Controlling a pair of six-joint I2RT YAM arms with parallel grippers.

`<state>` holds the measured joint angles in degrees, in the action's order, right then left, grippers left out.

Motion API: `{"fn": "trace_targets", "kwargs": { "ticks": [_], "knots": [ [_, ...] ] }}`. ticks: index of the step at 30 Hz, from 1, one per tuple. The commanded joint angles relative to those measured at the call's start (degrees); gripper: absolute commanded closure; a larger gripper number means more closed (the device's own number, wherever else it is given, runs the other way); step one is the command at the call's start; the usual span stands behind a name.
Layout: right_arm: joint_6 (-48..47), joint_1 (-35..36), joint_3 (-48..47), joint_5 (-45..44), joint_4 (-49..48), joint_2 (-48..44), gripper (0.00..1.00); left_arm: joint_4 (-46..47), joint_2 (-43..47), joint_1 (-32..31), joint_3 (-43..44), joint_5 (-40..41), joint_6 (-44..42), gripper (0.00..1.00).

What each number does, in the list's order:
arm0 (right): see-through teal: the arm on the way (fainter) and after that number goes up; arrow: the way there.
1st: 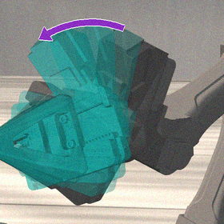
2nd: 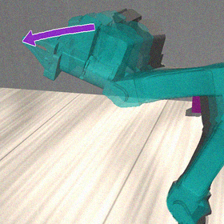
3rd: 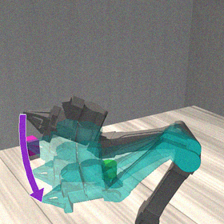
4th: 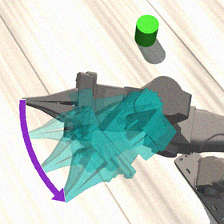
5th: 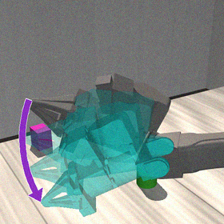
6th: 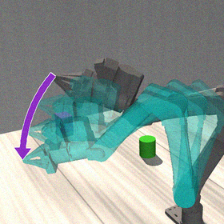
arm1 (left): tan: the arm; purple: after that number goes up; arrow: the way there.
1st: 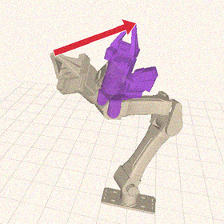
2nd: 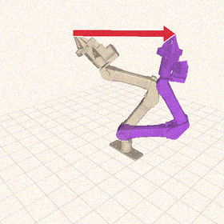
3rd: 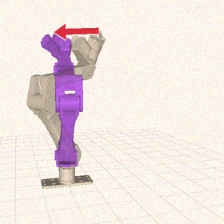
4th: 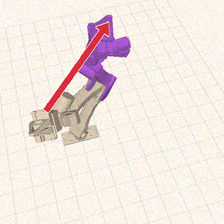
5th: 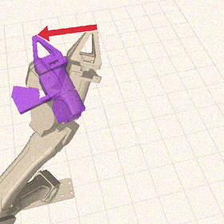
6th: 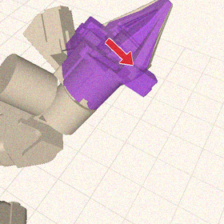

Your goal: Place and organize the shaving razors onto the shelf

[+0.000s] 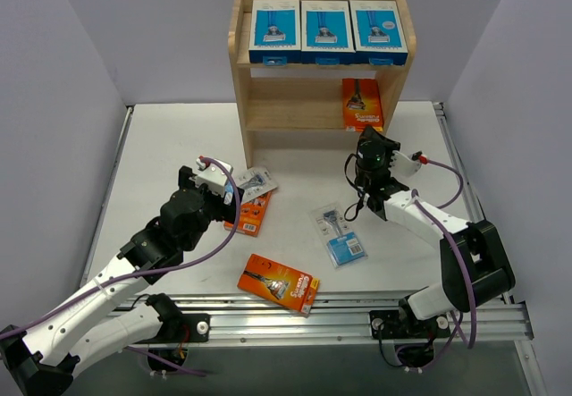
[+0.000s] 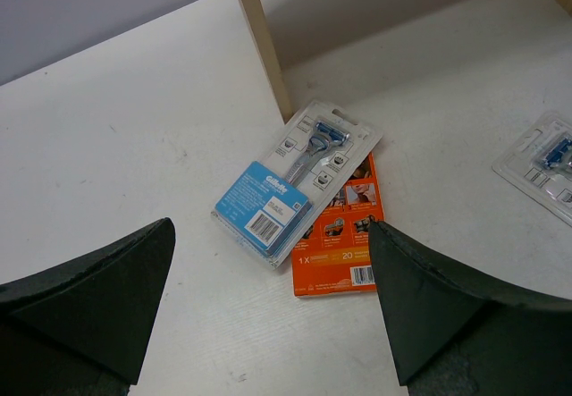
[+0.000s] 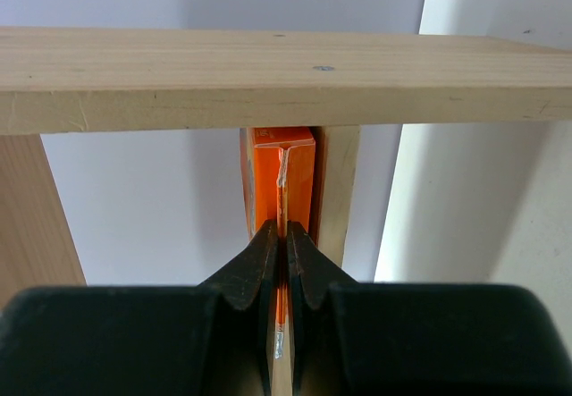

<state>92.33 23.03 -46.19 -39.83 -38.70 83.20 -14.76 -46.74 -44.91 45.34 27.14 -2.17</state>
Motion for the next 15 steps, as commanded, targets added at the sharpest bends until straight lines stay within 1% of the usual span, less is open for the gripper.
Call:
{"fn": "trace_targets", "kwargs": {
  "ticks": [1, 15],
  "knots": [
    [0.21, -0.7, -1.53, -2.97, -1.56, 0.03, 1.0, 3.34, 0.07, -0.27, 0.27, -0.24, 0.15, 0.02],
    [-0.05, -1.4, -1.71, -1.3, -2.43, 1.09, 1.0, 3.25, 0.07, -0.27, 0.27, -0.07, 0.07, 0.02]
  ]
}}
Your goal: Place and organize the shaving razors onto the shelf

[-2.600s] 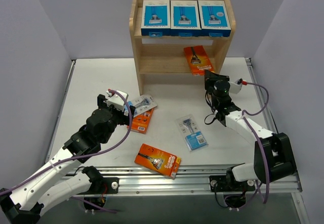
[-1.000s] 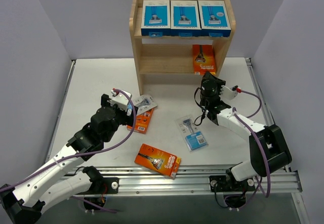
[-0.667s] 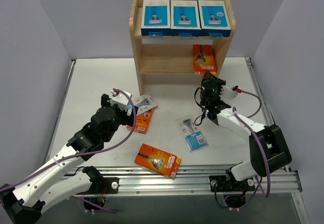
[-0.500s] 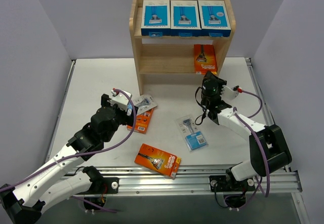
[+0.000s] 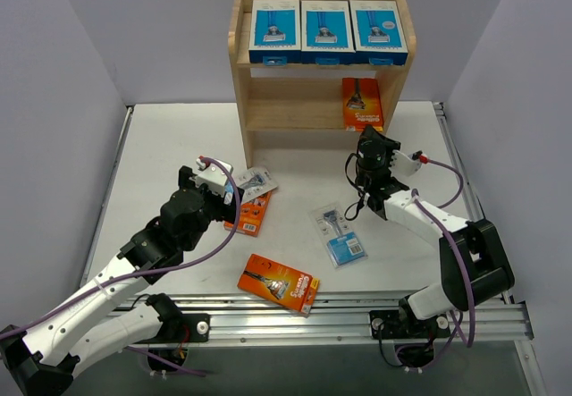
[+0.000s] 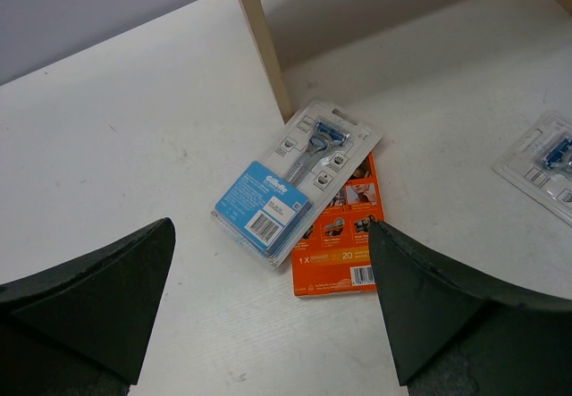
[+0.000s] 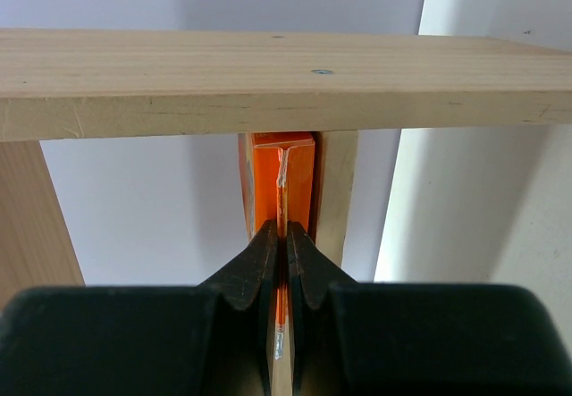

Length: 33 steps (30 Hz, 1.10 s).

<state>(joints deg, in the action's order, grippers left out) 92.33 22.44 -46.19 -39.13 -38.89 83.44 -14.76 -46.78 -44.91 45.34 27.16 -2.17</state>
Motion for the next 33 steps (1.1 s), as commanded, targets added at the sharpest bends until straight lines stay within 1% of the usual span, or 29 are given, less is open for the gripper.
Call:
{"fn": "trace_targets", "kwargs": {
  "ticks": [1, 16, 17, 21, 26, 33],
  "knots": [
    [-0.05, -0.99, -1.62, -1.82, -2.33, 0.94, 1.0, 3.34, 0.11, -0.18, 0.27, -0.09, 0.15, 0.02],
    [-0.14, -1.08, -1.36, -1.29, -2.68, 0.85, 1.0, 3.25, 0.11, -0.27, 0.36, -0.09, 0.15, 0.02],
    [-0.14, -1.08, -1.27, -1.29, -2.68, 0.76, 0.98, 3.34, 0.11, -0.27, 0.27, -0.09, 0.15, 0.02],
    [-0.14, -1.43, -1.09, -0.68, -2.85, 0.23, 0.96, 3.25, 0.11, -0.27, 0.27, -0.17, 0.07, 0.02],
    [-0.75, -1.69, -1.09, 0.02, -3.03, -0.29, 0.87, 3.34, 0.11, -0.27, 0.36, -0.09, 0.07, 0.02],
    [-1.54, -1.96, -1.0, 0.64, -3.21, -1.0, 0.83, 3.25, 0.2, -0.27, 0.27, 0.0, 0.07, 0.02]
  ]
}}
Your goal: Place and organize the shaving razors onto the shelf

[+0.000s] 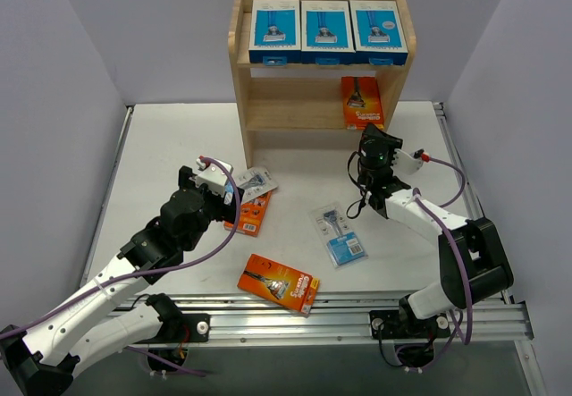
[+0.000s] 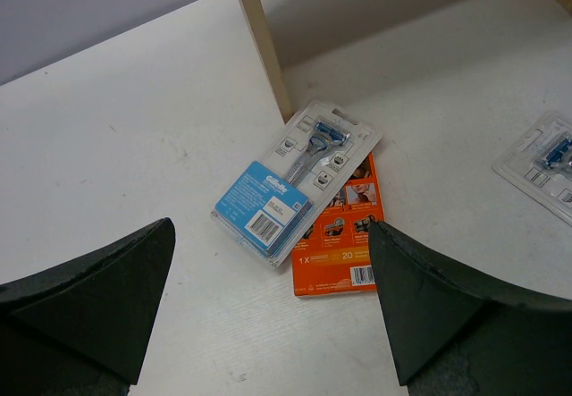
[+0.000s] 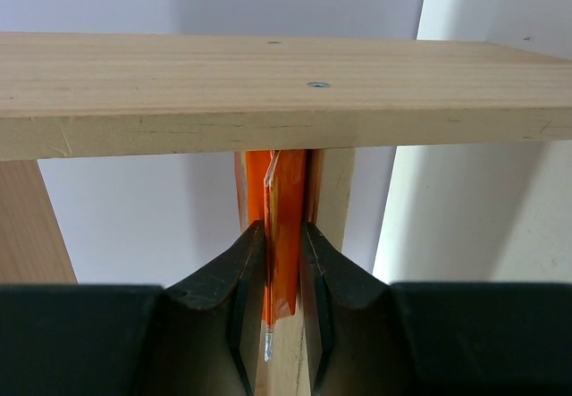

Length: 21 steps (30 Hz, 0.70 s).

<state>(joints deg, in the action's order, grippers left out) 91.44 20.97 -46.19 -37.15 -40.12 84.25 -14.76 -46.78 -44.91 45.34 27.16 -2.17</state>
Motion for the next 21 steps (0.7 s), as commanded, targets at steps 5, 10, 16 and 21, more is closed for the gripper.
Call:
{"fn": "trace_targets", "kwargs": {
  "ticks": [5, 10, 16, 21],
  "knots": [
    [-0.65, -0.41, -0.3, -0.82, -2.77, -2.24, 0.79, 3.16, 0.11, -0.27, 0.19, 0.0, 0.07, 0.02],
    [-2.4, -0.58, 1.63, -0.47, -5.59, -3.65, 0.71, 3.16, 0.03, -0.27, 0.36, 0.0, 0.07, 0.02],
    [-3.2, -0.49, 1.72, -0.82, -3.65, -5.49, 0.58, 3.08, 0.11, -0.27, 0.27, -0.09, 0.07, 0.02],
    [-3.11, -0.58, 2.25, -0.65, -1.98, -6.99, 0.51, 3.16, 0.29, -0.27, 0.36, 0.18, 0.07, 0.02]
  ]
}}
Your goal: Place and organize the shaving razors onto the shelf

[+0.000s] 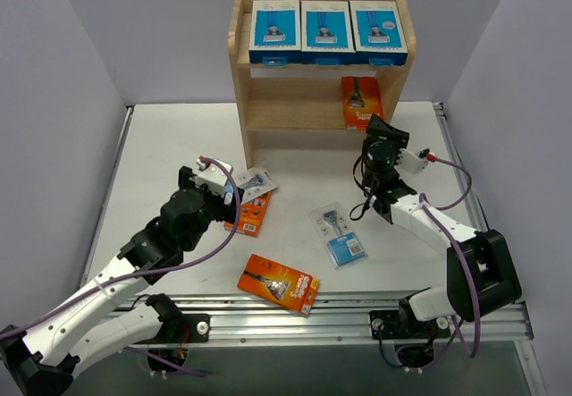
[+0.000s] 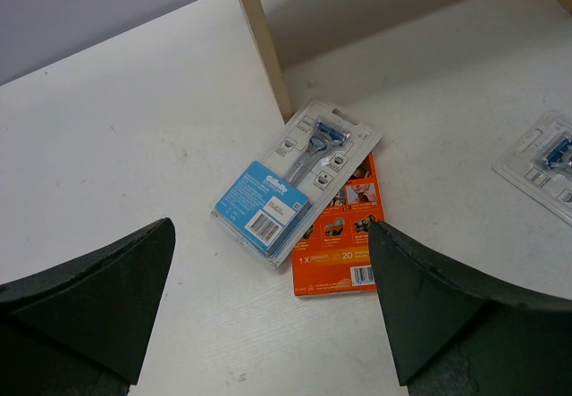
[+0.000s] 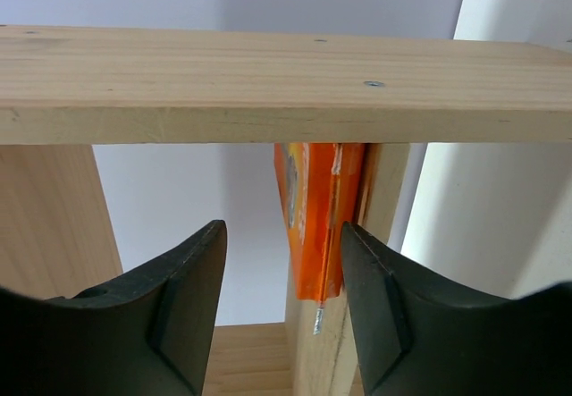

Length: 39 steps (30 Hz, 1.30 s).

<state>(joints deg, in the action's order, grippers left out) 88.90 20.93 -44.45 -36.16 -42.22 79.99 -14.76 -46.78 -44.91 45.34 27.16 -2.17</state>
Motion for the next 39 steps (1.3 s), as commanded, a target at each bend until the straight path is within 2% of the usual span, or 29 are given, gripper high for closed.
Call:
{"fn": "trace_targets", "kwargs": {
  "ticks": [1, 5, 14, 20, 25, 28, 36, 39],
  "knots": [
    [-0.57, -0.54, 0.76, -1.46, 0.2, -3.25, 0.5, 3.16, 0.29, -0.27, 0.27, 0.18, 0.07, 0.02],
    [-1.19, -0.45, 1.73, -1.1, 1.78, -5.53, 0.47, 3.16, 0.38, -0.27, 0.27, 0.62, -0.11, 0.02],
    [-5.66, -0.19, 6.21, 3.99, 7.84, -14.68, 0.46, 3.25, 1.08, -0.1, 0.54, 2.46, -1.16, 0.02],
    [-13.92, 0.08, 9.2, 13.38, 12.76, -18.81, 0.46, 3.07, 1.26, -0.01, 0.45, 5.35, -2.57, 0.02],
    [-22.87, 0.95, 15.77, 24.98, 11.28, -20.39, 0.45, 2.81, 2.57, 0.08, 0.45, 7.03, -3.27, 0.02],
    [-25.18, 3.23, 19.12, 31.58, 11.72, -21.71, 0.46, 2.9, 3.28, 0.08, 0.36, 8.35, -3.97, 0.02],
    [-30.28, 8.95, 25.11, 43.79, 21.11, -24.61, 0.5, 2.73, 2.75, 0.87, 0.8, 9.41, -4.77, 0.05],
    [-31.77, 11.05, 25.64, 44.07, 27.0, -28.56, 0.53, 1.93, 2.49, 1.22, 1.15, 8.88, -4.68, 0.05]
  ]
}}
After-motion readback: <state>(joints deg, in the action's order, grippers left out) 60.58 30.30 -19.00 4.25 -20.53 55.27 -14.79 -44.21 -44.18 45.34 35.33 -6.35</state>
